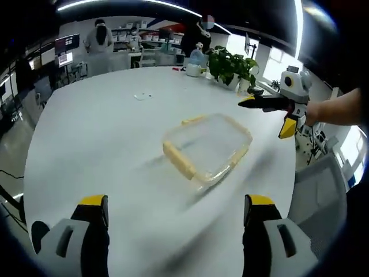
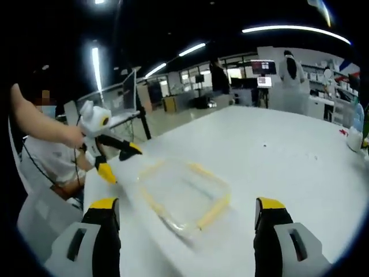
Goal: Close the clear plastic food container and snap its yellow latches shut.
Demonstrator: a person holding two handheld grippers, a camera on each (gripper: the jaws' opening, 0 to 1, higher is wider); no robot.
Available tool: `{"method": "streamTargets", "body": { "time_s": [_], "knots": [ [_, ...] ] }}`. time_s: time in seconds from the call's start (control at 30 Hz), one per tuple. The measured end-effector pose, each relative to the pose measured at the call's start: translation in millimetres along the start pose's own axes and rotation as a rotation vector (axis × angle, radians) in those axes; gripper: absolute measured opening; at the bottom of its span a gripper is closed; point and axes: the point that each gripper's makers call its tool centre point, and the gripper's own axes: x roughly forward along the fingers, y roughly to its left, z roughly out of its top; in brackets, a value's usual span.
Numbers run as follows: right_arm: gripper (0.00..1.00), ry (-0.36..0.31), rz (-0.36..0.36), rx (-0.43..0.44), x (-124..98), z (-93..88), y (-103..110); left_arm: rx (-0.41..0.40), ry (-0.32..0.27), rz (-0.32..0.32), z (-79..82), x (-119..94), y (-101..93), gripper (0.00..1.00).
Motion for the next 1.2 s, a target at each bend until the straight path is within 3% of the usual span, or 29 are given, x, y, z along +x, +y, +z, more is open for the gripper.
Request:
{"method": "streamTargets", "body": {
  "time_s": [0.23, 0.4, 0.57, 0.9, 1.2],
  "knots": [
    [0.99, -0.033, -0.019, 0.042, -7.4, -3.5, 3.7, -0.012, -0.044, -0.008, -1.7, -5.6, -4.4, 0.99],
    [1.0, -0.05, -0.023, 0.035, -14.3, -4.4, 10.2, -0.06, -0.126, -0.014, 5.5, -12.1, -6.1, 0.99],
    [1.0, -0.114, -0.049, 0.055, -22.7, 2.8, 10.3, -0.07, -0.148, -0.006, 1.2, -15.5, -4.4, 0.99],
    [0.99, -0.14, -0.064, 0.095, -30.4, -5.6, 16.1, -0.11, -0.192, 0.008, -6.1, -21.1, -7.8, 0.99],
    [0.98, -0.182, -0.065, 0.123, -37.2, -6.7, 22.1, -0.086, -0.248, 0.013, -6.2, -32.0, -15.6, 0.99]
  ]
}}
